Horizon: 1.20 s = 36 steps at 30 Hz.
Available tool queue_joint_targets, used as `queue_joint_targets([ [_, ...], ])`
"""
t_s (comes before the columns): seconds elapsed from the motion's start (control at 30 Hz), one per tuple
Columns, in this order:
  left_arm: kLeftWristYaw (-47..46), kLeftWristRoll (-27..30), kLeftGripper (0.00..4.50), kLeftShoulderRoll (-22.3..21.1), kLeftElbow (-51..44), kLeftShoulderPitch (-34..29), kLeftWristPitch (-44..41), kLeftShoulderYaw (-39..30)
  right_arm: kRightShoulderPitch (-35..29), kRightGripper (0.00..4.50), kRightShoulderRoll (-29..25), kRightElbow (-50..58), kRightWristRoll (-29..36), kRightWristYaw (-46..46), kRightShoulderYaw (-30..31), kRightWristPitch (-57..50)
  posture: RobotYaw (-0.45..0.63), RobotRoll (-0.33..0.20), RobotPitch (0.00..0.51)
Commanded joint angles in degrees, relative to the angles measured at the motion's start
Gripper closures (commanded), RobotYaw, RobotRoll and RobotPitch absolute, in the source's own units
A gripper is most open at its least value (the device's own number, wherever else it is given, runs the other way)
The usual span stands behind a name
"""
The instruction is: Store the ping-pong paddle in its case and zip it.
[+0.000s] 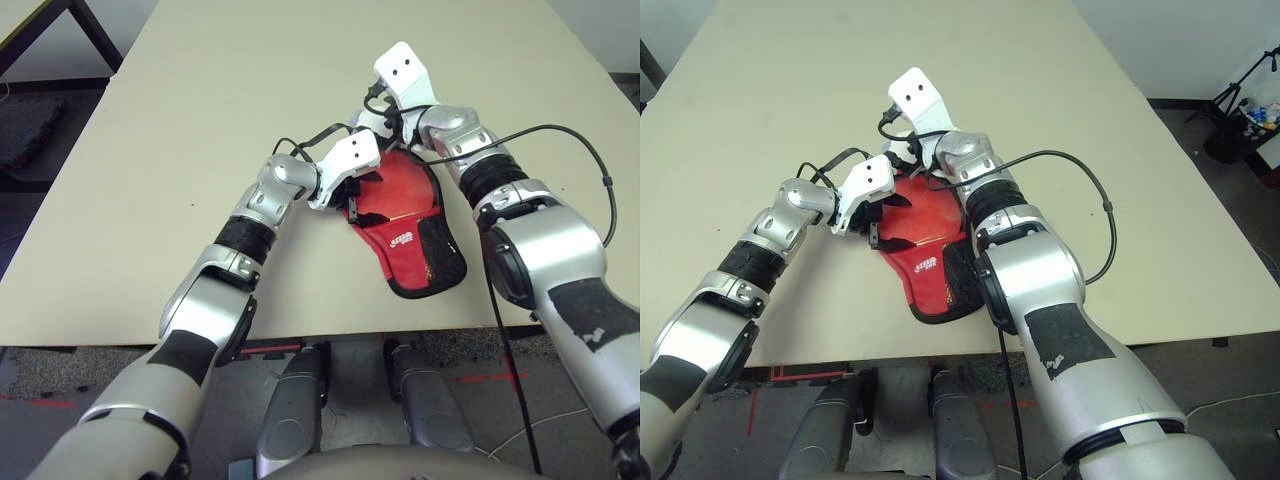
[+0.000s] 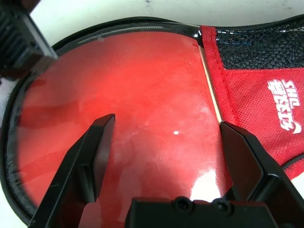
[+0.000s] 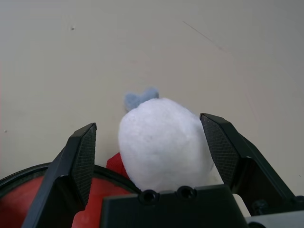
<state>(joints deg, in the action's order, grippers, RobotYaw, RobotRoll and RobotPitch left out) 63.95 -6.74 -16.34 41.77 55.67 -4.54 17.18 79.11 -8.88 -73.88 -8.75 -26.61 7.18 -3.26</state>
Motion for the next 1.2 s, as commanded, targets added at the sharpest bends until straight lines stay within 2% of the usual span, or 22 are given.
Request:
queue_joint_targets([
  [0.03, -3.2, -3.0, 0.01, 0.2, 3.3, -1.7, -2.1, 2.2, 0.9, 0.0, 0.9, -1.7, -0.9, 1.9, -0.5, -0.6, 0.02, 0.0, 0.244],
  [0.4, -3.6, -2.8, 0.01, -0.5, 1.4, -2.6, -3.3, 1.7, 0.3, 0.0, 0.8, -3.3, -3.0, 4.1, 0.0, -1.6, 0.07, 0.0, 0.234],
  [0.63, -3.8, -2.6, 0.01, -0.7, -0.4, -3.6, -4.5, 1.6, -0.4, 0.0, 0.6, -4.0, -6.5, 5.2, 1.5, -2.4, 0.08, 0.0, 0.236],
  [1.07, -4.0, -2.4, 0.0, -1.0, -1.9, -4.2, -5.6, 1.5, -0.8, 4.03, -0.4, -4.2, -9.9, 8.0, 1.9, -1.9, 0.1, 0.0, 0.238],
  [1.13, -4.1, -2.3, 0.0, -0.9, -2.0, -4.2, -5.7, 1.5, -0.7, 4.49, -0.9, -4.1, -10.4, 9.2, 2.0, -1.4, 0.1, 0.0, 0.238],
  [1.2, -4.0, -2.3, 0.0, -0.9, -2.1, -4.2, -5.8, 1.5, -0.2, 4.49, -2.0, -4.0, -11.0, 10.6, 2.1, -0.9, 0.1, 0.0, 0.238],
])
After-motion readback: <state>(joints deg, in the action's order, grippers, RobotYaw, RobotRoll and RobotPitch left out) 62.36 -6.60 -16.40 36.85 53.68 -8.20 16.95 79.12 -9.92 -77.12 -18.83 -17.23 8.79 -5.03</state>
